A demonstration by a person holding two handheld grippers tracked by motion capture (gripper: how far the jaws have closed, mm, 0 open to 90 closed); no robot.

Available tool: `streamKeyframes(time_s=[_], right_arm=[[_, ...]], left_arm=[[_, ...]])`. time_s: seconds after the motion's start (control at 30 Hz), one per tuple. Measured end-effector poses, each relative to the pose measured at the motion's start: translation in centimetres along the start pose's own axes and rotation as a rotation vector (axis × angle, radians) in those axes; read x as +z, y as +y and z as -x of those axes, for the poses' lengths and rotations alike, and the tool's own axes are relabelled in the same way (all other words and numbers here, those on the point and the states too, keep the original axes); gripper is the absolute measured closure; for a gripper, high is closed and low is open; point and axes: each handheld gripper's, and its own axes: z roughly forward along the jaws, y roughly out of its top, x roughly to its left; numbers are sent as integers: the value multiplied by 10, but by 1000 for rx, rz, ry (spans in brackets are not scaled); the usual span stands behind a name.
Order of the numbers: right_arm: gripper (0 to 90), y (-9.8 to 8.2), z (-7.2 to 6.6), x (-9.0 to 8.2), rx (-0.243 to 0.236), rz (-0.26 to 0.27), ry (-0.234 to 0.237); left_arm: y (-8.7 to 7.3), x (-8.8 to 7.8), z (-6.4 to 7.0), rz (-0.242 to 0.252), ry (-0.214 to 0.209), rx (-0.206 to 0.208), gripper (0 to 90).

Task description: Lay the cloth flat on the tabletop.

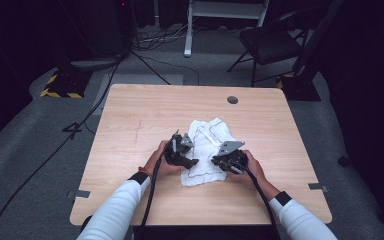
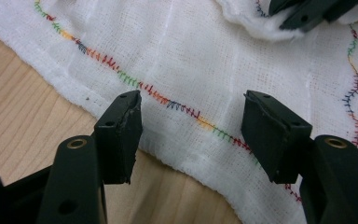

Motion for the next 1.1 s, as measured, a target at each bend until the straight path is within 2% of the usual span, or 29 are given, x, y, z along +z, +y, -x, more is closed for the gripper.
streamKeyframes(time_s=[0.07, 0.1, 0.2, 0.27, 0.4, 0.47, 0.57, 0.6, 0.67, 0.73, 0.8, 0.9, 1.0, 1.1], right_arm=[[842, -4, 2, -6, 13, 11, -4], [846, -5, 3, -9, 22, 23, -9], [852, -8, 5, -19, 38, 46, -21], [853, -11, 7, -24, 50, 56, -24], [854, -18, 9, -30, 58, 49, -28], [854, -22, 10, -31, 62, 48, -30], [854, -26, 11, -34, 65, 48, -31], [855, -27, 11, -36, 68, 49, -30], [855, -29, 12, -39, 71, 52, -34], [855, -32, 12, -42, 73, 56, -35], [856, -35, 13, -45, 76, 59, -40], [858, -39, 15, -52, 81, 68, -57], [860, -42, 20, -58, 98, 80, -74], [861, -45, 25, -65, 113, 100, -102]], left_arm=[[3, -1, 2, -10, 11, 23, 382], [5, -1, 2, -7, 27, 37, 350], [18, -5, -1, 52, 60, 43, 293], [29, -4, -7, 85, 64, 32, 271], [52, 11, -26, 104, 63, -6, 261], [59, 22, -36, 97, 52, -41, 264], [66, 39, -47, 75, 58, -94, 267], [67, 44, -49, 67, 55, -104, 279], [70, 50, -53, 45, 65, -99, 320], [71, 52, -56, 31, 52, -86, 389], [72, 54, -57, 2, 45, -51, 530], [74, 54, -59, 1, 58, -28, 684], [77, 48, -61, -2, 68, -14, 751], [80, 37, -61, 5, 96, -4, 766]])
